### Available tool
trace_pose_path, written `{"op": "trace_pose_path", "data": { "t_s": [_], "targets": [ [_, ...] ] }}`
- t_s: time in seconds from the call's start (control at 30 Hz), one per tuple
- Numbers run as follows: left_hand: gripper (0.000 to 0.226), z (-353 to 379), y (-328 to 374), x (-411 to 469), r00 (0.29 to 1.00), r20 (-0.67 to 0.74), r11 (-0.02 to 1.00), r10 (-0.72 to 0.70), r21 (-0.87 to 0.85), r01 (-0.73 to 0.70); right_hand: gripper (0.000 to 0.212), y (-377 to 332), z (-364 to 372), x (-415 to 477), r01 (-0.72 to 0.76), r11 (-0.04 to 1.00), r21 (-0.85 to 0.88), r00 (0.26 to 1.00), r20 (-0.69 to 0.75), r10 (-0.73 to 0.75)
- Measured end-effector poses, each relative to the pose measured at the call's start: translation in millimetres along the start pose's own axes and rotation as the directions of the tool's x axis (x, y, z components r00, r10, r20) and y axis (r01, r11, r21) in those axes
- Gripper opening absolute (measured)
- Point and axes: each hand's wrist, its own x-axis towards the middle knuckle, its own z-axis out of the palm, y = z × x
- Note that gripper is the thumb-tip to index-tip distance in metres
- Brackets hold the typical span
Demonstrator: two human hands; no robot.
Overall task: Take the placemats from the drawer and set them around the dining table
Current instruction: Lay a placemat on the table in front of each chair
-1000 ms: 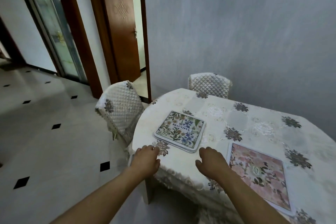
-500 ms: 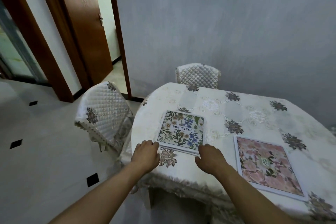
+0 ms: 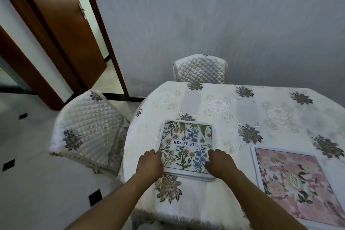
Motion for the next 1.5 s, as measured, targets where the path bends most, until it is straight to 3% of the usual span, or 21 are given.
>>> {"op": "trace_pose_path", "data": {
  "t_s": [0.2,0.5,0.63,0.8,0.93,1.17,1.23,1.5],
  "targets": [
    [0.03,30,-5,52,0.986,0.109,0.989,-0.126,-0.058,0.133,0.034,19,23,52,-0.059,0.996,0.061,0.993,0.104,0.052],
    [0.041,65,-17,79,0.901,0.288,0.877,-0.326,-0.263,0.401,0.03,23,50,76,-0.387,0.885,0.259,0.911,0.257,0.323],
    [0.036,70,-17,83,0.89,0.33,0.861,-0.316,-0.295,0.415,0.03,19,56,80,-0.47,0.833,0.291,0.874,0.284,0.394],
    [0.031,71,-23,85,0.902,0.276,0.845,-0.332,-0.338,0.415,0.013,21,59,79,-0.53,0.769,0.358,0.848,0.235,0.475],
    [0.013,66,-31,83,0.926,0.234,0.838,-0.296,-0.403,0.369,0.023,16,60,70,-0.556,0.73,0.397,0.83,0.22,0.513],
    [0.009,31,-48,75,0.99,0.109,0.891,-0.09,-0.436,0.129,0.021,-10,40,41,-0.44,0.834,0.333,0.883,-0.009,0.469],
    [0.011,14,-53,72,0.999,0.041,0.901,-0.018,-0.432,0.034,0.014,-18,24,28,-0.453,0.832,0.32,0.861,-0.085,0.502],
    [0.019,-49,-25,50,0.955,-0.182,0.804,0.232,-0.516,-0.294,0.026,-12,-17,-62,-0.474,0.806,0.355,0.721,-0.368,0.586]
  ]
}}
